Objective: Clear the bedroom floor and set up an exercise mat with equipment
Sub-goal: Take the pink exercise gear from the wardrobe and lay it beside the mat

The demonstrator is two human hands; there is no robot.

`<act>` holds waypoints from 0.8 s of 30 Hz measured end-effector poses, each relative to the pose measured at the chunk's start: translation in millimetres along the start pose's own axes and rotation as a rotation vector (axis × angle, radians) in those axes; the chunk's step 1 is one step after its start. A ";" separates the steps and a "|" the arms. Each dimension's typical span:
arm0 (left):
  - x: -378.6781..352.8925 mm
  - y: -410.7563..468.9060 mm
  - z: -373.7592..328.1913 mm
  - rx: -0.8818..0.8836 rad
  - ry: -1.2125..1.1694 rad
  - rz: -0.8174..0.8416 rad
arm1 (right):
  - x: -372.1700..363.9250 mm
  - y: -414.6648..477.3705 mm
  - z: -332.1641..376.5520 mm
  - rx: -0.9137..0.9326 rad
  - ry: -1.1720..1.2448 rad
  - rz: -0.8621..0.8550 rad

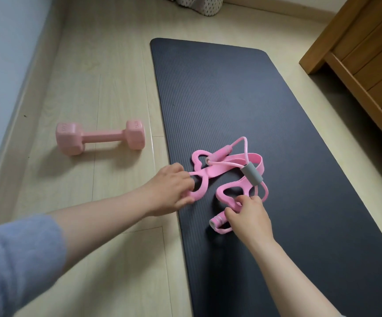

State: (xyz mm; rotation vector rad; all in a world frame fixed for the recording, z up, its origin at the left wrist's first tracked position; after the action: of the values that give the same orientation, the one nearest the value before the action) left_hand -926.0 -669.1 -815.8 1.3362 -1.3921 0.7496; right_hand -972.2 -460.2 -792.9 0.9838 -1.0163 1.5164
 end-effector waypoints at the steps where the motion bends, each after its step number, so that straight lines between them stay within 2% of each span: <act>1: 12.5 -0.2 -3.8 0.081 -0.155 -0.042 | 1.7 0.2 -0.7 -0.005 -0.003 0.001; 4: 54.8 8.7 -21.7 0.344 -0.663 -0.190 | 10.0 0.3 1.0 -0.007 0.042 -0.018; 6: 81.0 16.3 -29.8 0.370 -0.808 -0.308 | 17.1 -0.8 8.8 0.024 0.155 -0.055; 11: 136.2 37.9 -44.2 0.382 -1.096 -0.394 | 35.1 -0.8 40.7 0.141 0.475 -0.129; 15: 172.2 43.8 -46.9 0.339 -1.145 -0.470 | 38.3 11.4 56.8 0.207 0.513 -0.208; 18: 191.3 40.4 -43.4 0.338 -1.161 -0.522 | 41.8 16.8 62.7 0.177 0.460 -0.214; 21: 204.5 33.4 -35.7 0.347 -1.131 -0.569 | 40.7 20.4 64.3 0.158 0.493 -0.133; 24: 207.9 23.3 -23.8 0.378 -1.041 -0.619 | 46.1 15.3 70.8 0.164 0.655 -0.077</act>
State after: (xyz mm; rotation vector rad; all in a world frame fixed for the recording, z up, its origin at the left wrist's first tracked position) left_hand -914.0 -710.0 -609.5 2.4976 -1.4555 -0.1890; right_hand -988.2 -515.4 -729.2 0.5545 -0.3888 1.7102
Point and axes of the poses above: each hand's wrist, its own y-axis towards the middle knuckle, its own x-axis out of the back of the hand, z = x × y, the point moved 1 cm from there along y, towards the middle knuckle, and after that the axes turned 12 degrees about -z, right-handed, at the moved point
